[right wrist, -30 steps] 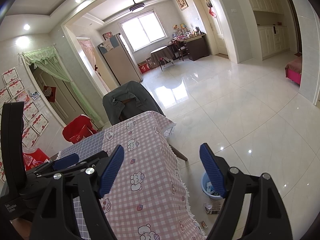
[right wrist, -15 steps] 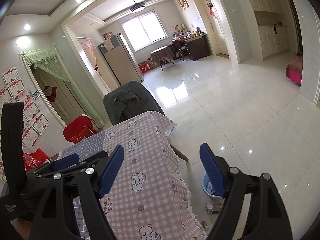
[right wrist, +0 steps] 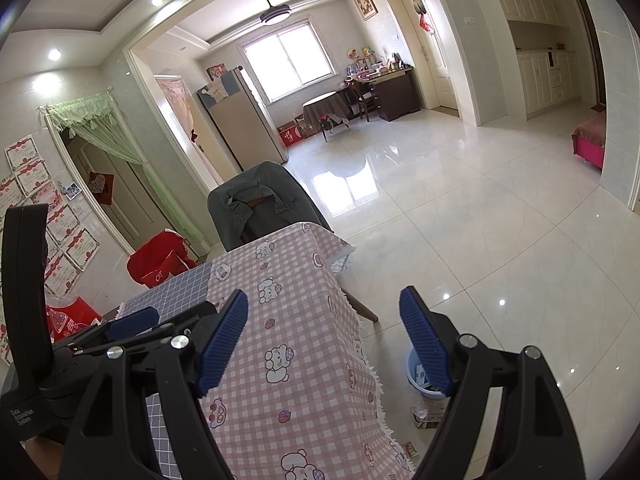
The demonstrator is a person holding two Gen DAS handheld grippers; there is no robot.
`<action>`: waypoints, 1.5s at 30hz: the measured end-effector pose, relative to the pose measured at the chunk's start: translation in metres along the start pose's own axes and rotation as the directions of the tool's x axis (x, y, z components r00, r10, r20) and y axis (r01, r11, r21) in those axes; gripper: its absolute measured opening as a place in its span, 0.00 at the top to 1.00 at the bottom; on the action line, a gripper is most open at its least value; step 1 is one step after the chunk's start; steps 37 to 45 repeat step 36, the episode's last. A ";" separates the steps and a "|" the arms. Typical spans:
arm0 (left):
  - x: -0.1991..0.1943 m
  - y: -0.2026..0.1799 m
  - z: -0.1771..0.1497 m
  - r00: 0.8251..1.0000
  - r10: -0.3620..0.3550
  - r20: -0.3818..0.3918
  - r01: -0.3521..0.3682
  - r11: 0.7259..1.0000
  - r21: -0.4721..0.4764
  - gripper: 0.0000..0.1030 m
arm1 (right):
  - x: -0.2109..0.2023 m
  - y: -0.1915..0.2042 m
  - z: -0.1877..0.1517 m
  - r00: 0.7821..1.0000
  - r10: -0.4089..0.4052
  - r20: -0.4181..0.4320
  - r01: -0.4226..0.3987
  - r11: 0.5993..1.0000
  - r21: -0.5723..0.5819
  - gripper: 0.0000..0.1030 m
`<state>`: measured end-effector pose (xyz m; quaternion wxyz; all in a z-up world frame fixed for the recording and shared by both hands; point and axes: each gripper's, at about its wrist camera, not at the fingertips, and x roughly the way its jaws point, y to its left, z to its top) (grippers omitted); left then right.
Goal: Collect trash
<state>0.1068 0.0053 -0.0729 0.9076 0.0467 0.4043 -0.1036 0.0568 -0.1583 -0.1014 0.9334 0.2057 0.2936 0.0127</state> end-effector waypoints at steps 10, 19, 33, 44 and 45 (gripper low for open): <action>0.000 0.001 0.002 1.000 0.000 0.002 0.000 1.000 -0.003 0.20 | 0.001 0.002 0.002 1.000 0.000 -0.001 0.000 1.000 -0.004 0.25; -0.001 0.001 0.002 1.000 0.000 0.003 0.000 1.000 -0.004 0.20 | 0.001 0.003 0.001 1.000 0.000 -0.002 0.000 1.000 -0.003 0.25; 0.003 0.005 0.004 1.000 0.006 -0.010 -0.006 1.000 -0.016 0.19 | 0.009 0.008 0.000 1.000 0.002 -0.013 -0.002 1.000 -0.009 0.24; 0.007 0.008 0.002 1.000 0.013 -0.026 -0.014 1.000 -0.024 0.18 | 0.017 0.009 -0.001 1.000 0.005 -0.025 -0.006 1.000 -0.012 0.24; 0.007 0.008 0.002 1.000 0.013 -0.026 -0.014 1.000 -0.024 0.18 | 0.017 0.009 -0.001 1.000 0.005 -0.025 -0.006 1.000 -0.012 0.24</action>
